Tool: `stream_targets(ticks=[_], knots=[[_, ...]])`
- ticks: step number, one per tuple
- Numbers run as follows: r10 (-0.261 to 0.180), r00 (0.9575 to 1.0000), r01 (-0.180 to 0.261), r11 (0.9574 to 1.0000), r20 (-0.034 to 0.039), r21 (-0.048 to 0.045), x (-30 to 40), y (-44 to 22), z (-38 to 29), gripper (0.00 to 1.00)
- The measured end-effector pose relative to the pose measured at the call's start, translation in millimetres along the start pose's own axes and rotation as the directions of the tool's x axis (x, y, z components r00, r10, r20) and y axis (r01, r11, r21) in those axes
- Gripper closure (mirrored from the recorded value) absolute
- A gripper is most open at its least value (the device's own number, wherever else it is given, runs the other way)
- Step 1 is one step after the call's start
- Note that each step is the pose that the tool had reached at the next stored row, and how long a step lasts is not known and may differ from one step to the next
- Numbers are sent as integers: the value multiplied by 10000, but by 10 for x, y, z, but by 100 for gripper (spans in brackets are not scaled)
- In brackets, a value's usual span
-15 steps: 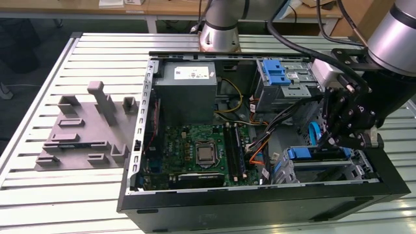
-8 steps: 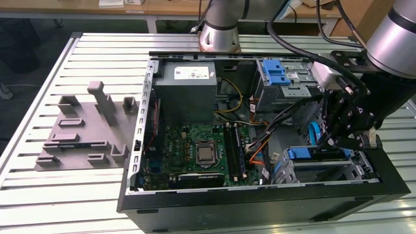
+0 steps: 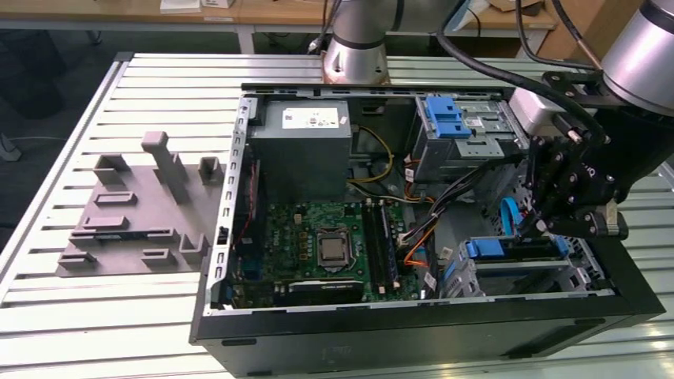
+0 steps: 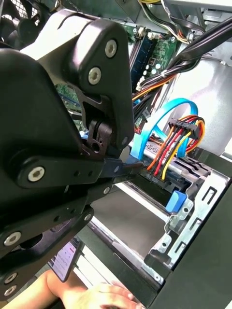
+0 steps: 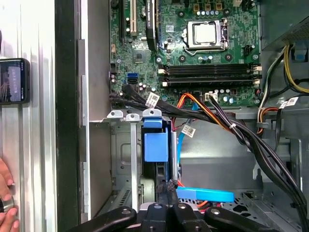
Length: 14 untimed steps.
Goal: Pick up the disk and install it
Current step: 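Insert the second disk wire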
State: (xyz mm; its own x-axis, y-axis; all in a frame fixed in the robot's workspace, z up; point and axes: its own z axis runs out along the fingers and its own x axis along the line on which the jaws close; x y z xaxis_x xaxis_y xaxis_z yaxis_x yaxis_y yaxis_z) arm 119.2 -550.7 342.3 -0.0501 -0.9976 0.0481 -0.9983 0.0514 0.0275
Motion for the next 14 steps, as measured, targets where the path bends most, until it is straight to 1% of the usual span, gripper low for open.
stream_targets(ticks=[14], knots=[[0,10000,0,10000,-5,0,2,1,-39,89]])
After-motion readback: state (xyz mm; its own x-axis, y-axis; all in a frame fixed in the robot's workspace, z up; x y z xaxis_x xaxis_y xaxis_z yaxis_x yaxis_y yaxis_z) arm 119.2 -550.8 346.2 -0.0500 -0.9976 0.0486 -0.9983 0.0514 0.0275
